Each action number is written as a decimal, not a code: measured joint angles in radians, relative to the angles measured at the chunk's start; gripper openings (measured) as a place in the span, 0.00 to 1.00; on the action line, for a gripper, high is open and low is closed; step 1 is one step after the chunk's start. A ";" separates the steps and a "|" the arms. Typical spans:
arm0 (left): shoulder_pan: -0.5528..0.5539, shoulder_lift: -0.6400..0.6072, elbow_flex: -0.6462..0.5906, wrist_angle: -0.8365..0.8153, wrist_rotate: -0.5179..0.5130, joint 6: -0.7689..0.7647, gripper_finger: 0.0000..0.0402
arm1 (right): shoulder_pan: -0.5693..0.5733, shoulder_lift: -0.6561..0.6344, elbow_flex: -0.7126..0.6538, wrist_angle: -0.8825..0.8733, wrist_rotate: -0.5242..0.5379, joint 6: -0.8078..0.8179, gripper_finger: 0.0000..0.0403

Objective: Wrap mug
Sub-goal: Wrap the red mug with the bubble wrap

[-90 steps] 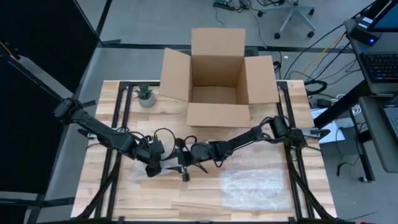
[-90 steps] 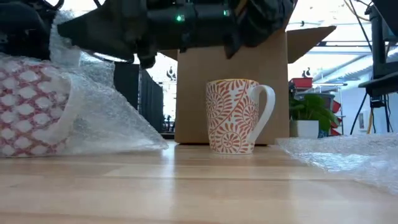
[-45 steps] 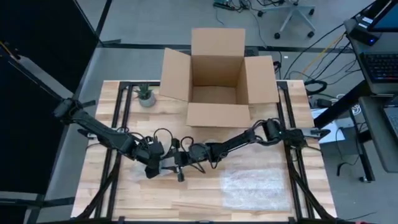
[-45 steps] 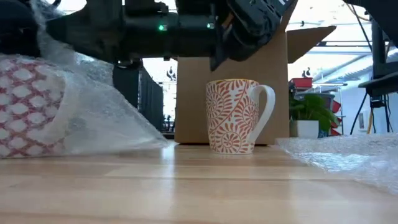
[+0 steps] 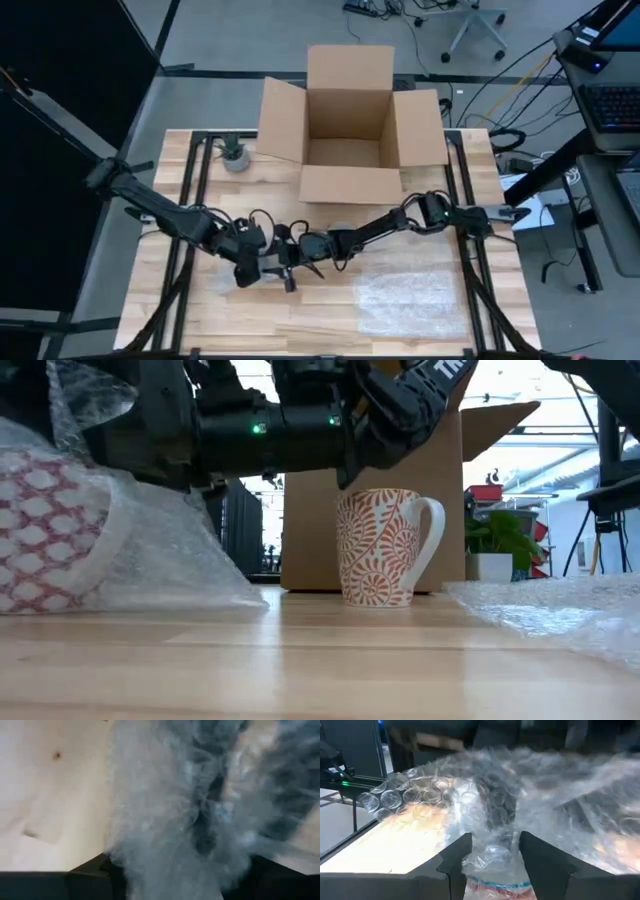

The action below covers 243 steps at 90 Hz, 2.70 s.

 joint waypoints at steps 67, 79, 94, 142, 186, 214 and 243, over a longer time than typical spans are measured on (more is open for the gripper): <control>0.067 -0.112 0.009 -0.041 -0.239 0.034 0.52 | -0.003 0.002 -0.002 0.008 0.005 -0.010 0.39; 0.066 -0.090 -0.010 -0.016 -0.131 0.054 0.52 | -0.003 0.002 -0.002 0.008 0.003 -0.010 0.39; 0.017 -0.090 -0.010 -0.073 -0.065 0.052 0.52 | -0.002 0.002 -0.002 0.010 0.002 -0.010 0.39; 0.002 -0.086 -0.232 0.171 -0.045 -0.026 0.52 | -0.004 -0.002 -0.003 0.004 0.003 -0.014 0.39; 0.003 -0.010 -0.257 0.216 -0.033 -0.023 0.52 | 0.019 -0.165 -0.004 -0.216 -0.006 -0.102 0.39; 0.003 -0.008 -0.259 0.266 -0.030 -0.017 0.52 | 0.038 -0.027 -0.005 -0.025 0.002 -0.046 0.39; 0.003 -0.024 -0.164 0.198 0.029 -0.028 0.52 | 0.027 -0.008 0.000 -0.043 -0.004 -0.047 0.39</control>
